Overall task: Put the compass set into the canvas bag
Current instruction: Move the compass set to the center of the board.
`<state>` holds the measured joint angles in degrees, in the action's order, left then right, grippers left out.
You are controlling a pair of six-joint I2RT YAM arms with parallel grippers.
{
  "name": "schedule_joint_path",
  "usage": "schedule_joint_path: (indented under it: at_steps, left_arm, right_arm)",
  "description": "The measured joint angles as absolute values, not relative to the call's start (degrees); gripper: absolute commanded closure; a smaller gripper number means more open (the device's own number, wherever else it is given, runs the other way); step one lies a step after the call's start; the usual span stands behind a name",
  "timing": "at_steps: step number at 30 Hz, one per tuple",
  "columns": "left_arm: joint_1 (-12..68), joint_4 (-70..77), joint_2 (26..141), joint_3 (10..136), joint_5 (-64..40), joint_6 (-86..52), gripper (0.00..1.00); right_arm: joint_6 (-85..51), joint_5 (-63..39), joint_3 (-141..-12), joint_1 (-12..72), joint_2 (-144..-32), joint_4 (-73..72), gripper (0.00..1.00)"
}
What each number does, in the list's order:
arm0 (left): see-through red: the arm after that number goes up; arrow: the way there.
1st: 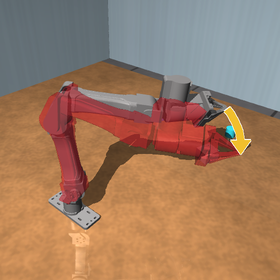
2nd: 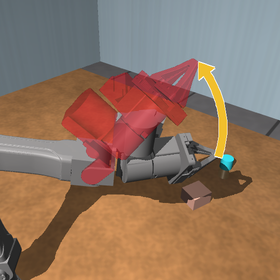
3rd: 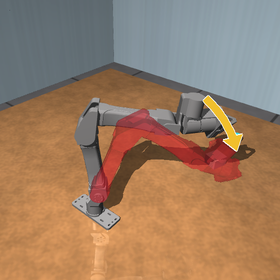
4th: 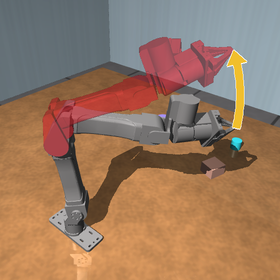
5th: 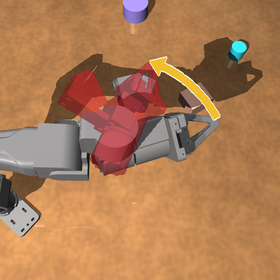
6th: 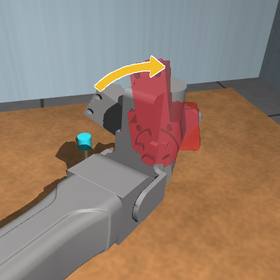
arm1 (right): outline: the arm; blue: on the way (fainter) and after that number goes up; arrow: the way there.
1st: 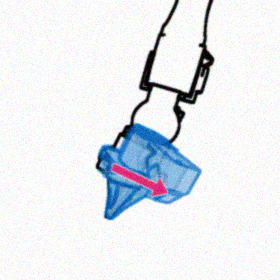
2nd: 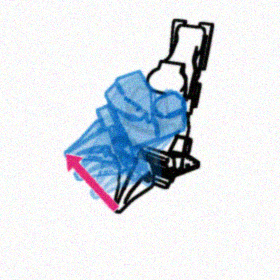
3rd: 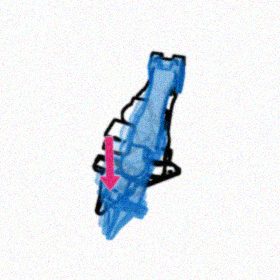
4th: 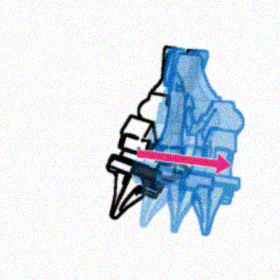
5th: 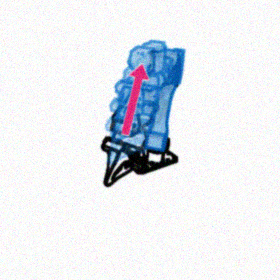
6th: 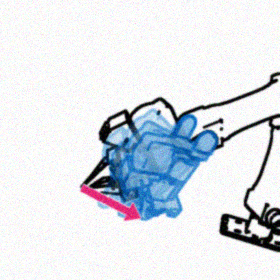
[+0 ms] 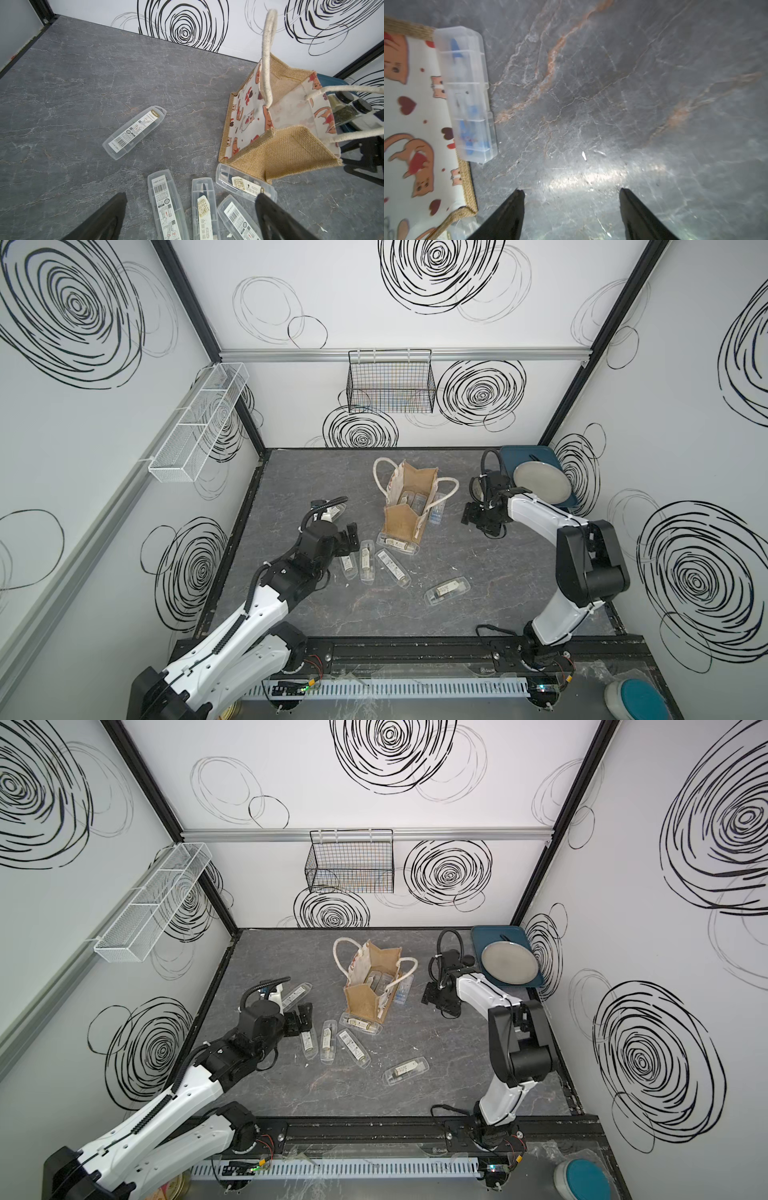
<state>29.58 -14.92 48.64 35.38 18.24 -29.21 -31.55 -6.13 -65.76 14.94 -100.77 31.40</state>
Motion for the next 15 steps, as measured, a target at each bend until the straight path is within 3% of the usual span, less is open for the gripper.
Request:
schedule_joint_path:
  at_steps: [15]
  left_arm:
    - [29.54,-14.96,49.84,35.38,19.53,-28.84,0.01]
  right_arm:
    - [-35.62,-7.92,-82.21,18.17,-117.23,29.58,0.21]
